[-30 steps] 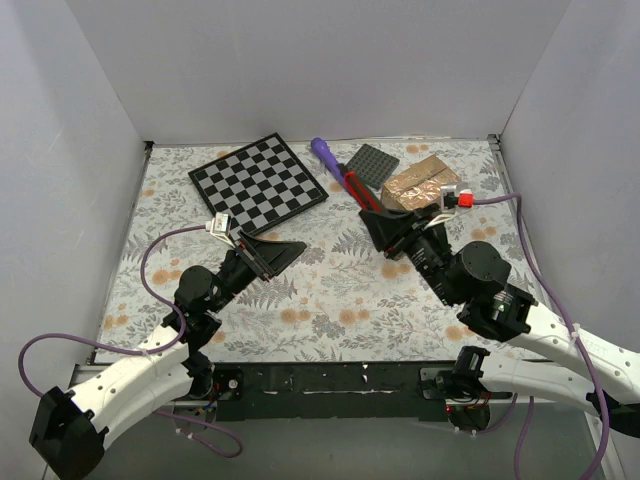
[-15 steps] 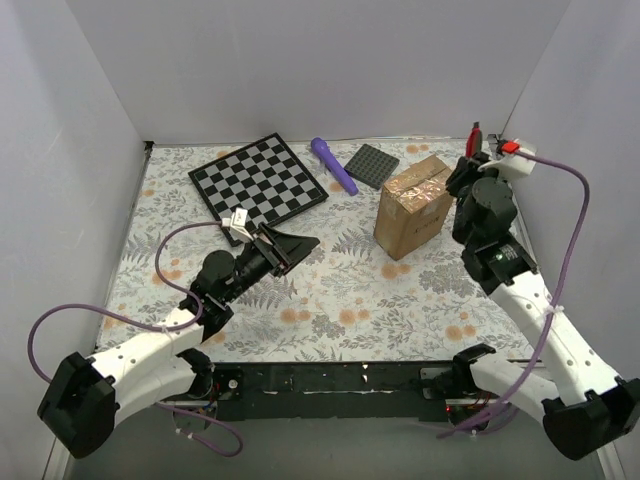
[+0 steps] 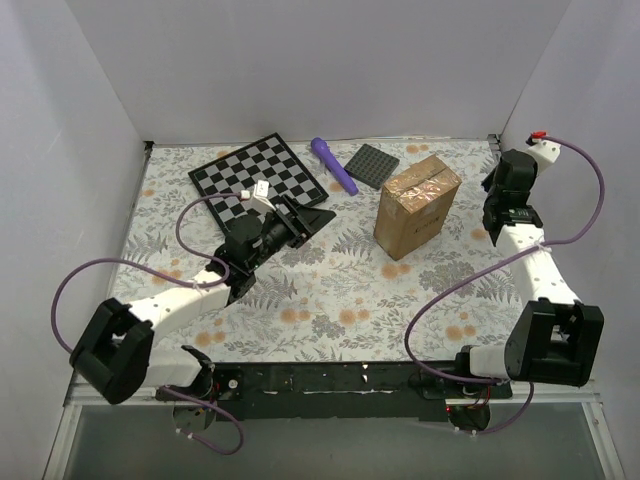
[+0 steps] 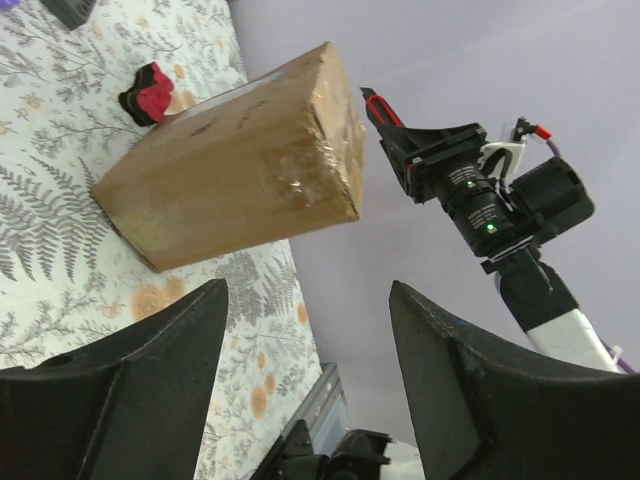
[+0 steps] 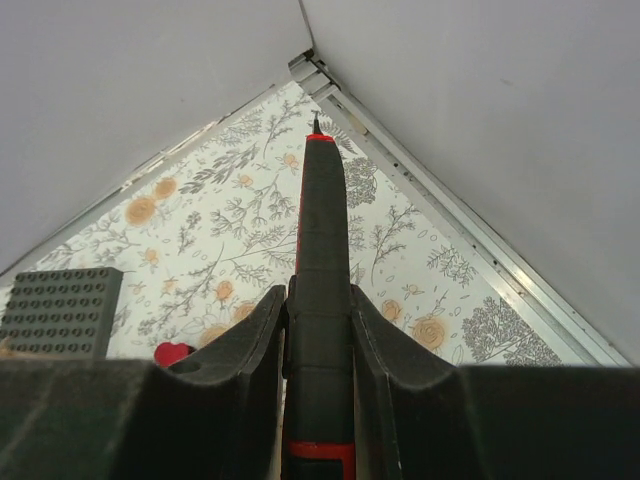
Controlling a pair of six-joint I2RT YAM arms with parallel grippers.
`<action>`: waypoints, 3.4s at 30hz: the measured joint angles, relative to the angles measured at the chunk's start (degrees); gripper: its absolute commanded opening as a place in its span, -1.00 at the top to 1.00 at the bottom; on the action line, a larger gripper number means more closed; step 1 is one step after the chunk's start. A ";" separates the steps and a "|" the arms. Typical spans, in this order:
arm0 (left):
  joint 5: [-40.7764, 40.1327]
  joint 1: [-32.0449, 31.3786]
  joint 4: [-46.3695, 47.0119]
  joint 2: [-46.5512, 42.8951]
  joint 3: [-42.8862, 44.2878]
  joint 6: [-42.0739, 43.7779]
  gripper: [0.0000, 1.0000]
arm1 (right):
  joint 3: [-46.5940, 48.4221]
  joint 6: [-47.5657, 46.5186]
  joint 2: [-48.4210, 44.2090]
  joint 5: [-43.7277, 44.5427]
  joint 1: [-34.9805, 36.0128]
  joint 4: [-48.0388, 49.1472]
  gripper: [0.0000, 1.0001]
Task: Unpack the express box
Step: Pick up the knife from the center of the board, then move the express box to the center of the board.
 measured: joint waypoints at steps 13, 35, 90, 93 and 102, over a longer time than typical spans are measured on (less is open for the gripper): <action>4.13 2.25 2.27 14.51 4.94 0.11 -0.05 | 7.52 0.63 20.46 -8.31 -3.69 4.76 0.97; 9.99 8.68 2.47 22.93 7.78 0.04 -0.36 | 14.71 1.46 33.46 -24.74 0.74 9.86 0.97; 2.84 14.27 -39.56 -12.70 -11.17 3.74 0.06 | -18.95 17.62 -1.05 -6.08 36.57 -0.96 0.97; 3.69 14.27 -39.91 -12.00 -11.87 3.28 0.05 | -19.23 17.51 -1.05 -6.10 38.32 -1.40 0.97; 7.17 14.27 -38.93 -10.95 -10.32 4.55 0.00 | -19.56 20.65 -1.05 -3.72 47.82 -3.76 0.97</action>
